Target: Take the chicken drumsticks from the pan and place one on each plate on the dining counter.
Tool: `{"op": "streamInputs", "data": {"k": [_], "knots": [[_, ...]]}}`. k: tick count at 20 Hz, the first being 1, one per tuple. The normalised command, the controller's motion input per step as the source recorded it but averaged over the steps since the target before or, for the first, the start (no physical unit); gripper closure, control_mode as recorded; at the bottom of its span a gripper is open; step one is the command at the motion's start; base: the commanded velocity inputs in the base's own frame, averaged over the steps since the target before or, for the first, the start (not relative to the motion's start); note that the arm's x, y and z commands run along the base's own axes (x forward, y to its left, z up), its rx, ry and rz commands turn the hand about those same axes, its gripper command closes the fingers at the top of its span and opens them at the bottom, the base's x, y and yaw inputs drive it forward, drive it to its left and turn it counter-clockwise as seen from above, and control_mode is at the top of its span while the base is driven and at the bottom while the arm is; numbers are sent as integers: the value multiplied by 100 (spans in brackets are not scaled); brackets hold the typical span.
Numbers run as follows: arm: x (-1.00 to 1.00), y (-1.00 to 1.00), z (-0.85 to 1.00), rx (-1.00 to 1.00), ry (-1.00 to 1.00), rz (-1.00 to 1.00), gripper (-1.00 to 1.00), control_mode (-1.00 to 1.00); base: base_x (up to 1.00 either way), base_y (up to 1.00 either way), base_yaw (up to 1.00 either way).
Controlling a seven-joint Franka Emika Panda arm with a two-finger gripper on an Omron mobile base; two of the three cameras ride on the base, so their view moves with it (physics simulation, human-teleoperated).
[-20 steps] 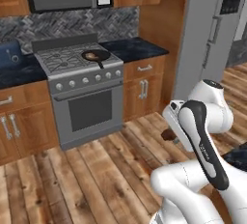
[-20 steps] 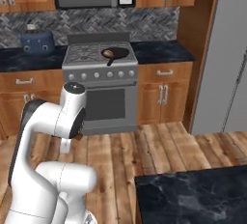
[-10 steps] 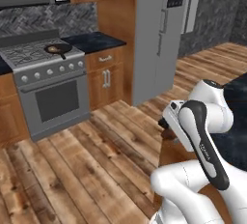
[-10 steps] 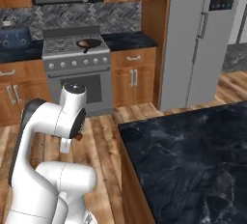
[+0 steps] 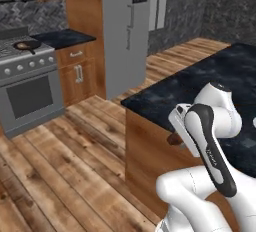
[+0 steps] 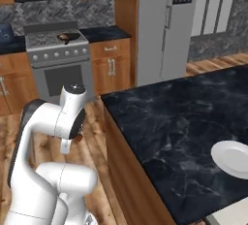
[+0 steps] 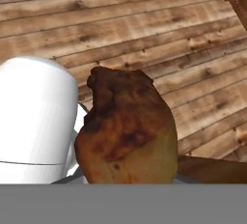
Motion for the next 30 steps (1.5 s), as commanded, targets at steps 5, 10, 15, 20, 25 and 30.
{"op": "streamInputs", "data": {"k": [5, 10, 15, 20, 25, 30], "knots": [[0, 0, 0, 0, 0, 0, 100, 100, -100, -84, -12], [0, 0, 0, 0, 0, 0, 100, 100, -95, -100, -6], [0, 0, 0, 0, 0, 0, 100, 100, -18, -100, -1], [0, 0, 0, 0, 0, 0, 100, 100, 39, -100, 0], [0, 0, 0, 0, 0, 0, 100, 100, 12, -100, 6], [0, 0, 0, 0, 0, 0, 100, 100, -79, -100, 9]]}}
